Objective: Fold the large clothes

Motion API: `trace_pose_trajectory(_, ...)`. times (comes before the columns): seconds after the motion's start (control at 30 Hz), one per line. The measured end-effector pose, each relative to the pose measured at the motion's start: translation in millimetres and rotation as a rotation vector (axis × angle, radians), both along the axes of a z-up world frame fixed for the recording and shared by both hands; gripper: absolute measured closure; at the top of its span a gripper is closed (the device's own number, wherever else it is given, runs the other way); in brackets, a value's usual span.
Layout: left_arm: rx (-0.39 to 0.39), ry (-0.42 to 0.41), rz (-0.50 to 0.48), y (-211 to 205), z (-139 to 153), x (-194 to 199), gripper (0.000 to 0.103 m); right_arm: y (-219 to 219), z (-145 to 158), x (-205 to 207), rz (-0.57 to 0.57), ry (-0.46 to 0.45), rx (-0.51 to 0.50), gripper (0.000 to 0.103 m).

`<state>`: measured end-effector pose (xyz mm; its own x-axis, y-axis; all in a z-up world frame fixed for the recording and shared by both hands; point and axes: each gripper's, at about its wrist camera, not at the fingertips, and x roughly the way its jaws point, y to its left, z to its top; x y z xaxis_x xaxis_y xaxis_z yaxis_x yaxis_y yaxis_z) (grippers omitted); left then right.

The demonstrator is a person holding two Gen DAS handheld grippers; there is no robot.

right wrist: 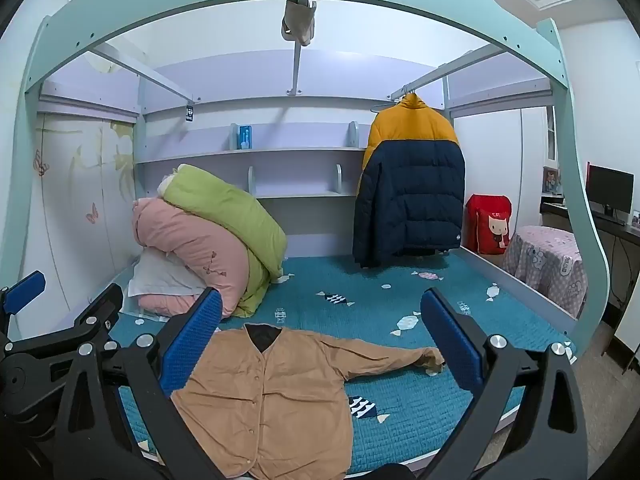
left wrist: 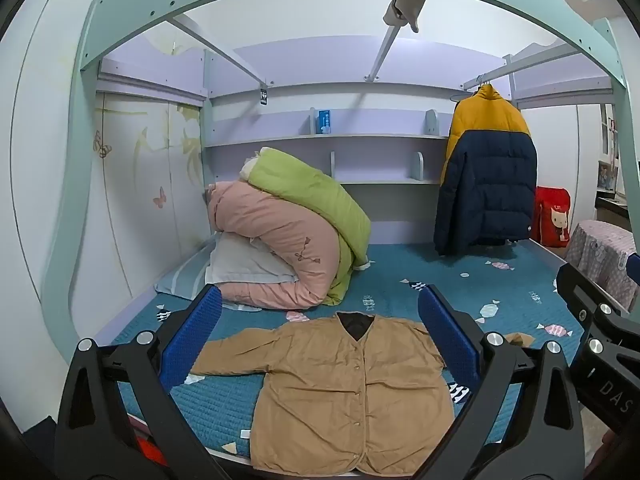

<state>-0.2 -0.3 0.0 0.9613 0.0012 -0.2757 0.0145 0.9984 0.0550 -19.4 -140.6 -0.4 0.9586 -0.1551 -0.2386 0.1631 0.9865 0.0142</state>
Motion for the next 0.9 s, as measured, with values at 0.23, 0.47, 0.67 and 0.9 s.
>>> trace_pose_trajectory(0.23, -0.002, 0.001, 0.000, 0, 0, 0, 0.005, 1, -1, 3, 0.001, -0.001, -0.006, 0.007)
trace_pose_trajectory(0.47, 0.001, 0.004, 0.002, 10, 1, 1, 0.005, -1, 0, 6, 0.000, -0.001, -0.005, 0.007)
trace_pose_trajectory(0.67, 0.002, 0.003, 0.001, 10, 1, 1, 0.005, 3, -2, 5, 0.000, 0.000, -0.005, 0.007)
trace_pose_trajectory(0.9, 0.003, 0.004, 0.002, 9, 1, 1, 0.005, 7, -3, 9, 0.001, 0.003, -0.004, 0.007)
